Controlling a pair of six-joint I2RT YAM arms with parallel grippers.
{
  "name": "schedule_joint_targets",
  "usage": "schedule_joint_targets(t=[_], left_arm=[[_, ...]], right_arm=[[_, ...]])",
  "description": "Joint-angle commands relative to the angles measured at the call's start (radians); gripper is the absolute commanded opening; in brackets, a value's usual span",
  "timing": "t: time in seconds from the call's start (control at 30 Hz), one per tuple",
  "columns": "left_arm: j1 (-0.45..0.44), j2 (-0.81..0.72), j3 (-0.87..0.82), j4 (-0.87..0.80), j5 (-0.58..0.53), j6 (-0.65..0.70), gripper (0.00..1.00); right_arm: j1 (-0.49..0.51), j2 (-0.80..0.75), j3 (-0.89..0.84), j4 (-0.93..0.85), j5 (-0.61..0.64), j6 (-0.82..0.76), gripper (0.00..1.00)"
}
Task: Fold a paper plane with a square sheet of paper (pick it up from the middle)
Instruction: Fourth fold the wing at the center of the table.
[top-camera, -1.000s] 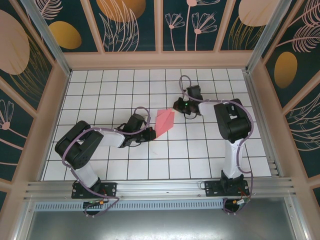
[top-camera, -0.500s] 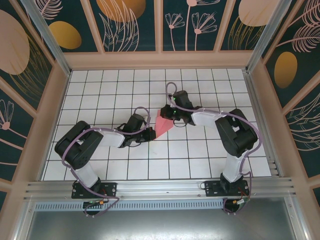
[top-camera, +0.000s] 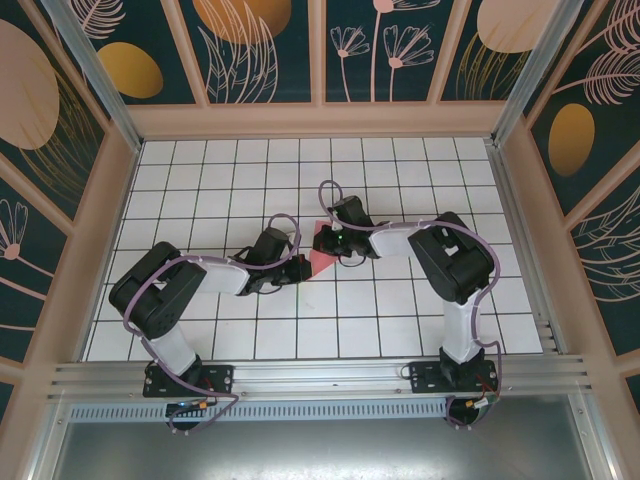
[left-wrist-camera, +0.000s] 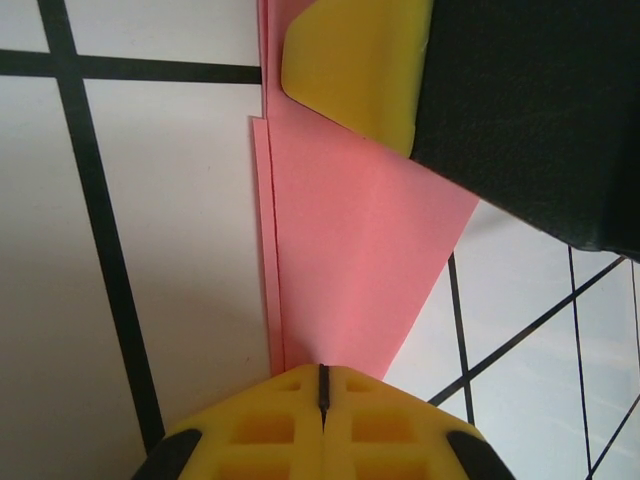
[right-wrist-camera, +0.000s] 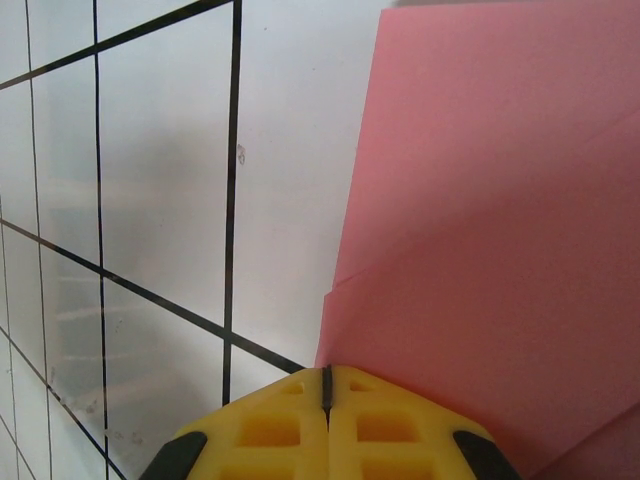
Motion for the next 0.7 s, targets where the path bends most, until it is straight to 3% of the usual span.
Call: schedule_joint_targets(t=[0.0, 0.43, 0.57, 0.63, 0.67], left_arm=[[-0.002, -0.035, -0.034, -0.123, 0.037, 0.037, 0.0], [-0.001, -0.109, -0.023, -0.241, 0.078, 0.132, 0.0], [-0.001, -0.154, 0.027, -0.243, -0.008, 0.098, 0.03], [0.002, -0.178, 0.051, -0.257, -0.074, 0.088, 0.11], [0.004, -0.192, 0.061, -0.269, -0.112, 0.083, 0.16]], right_arm=[[0.0, 0.047, -0.003, -0.061, 0.047, 0.001, 0.0], [-0.003, 0.058, 0.015, -0.09, 0.042, 0.008, 0.0], [-0.004, -0.013, 0.042, -0.089, 0.014, 0.017, 0.0], [-0.006, -0.069, 0.045, -0.086, 0.024, 0.036, 0.02], [-0.01, -0.103, 0.038, -0.078, 0.031, 0.052, 0.08]])
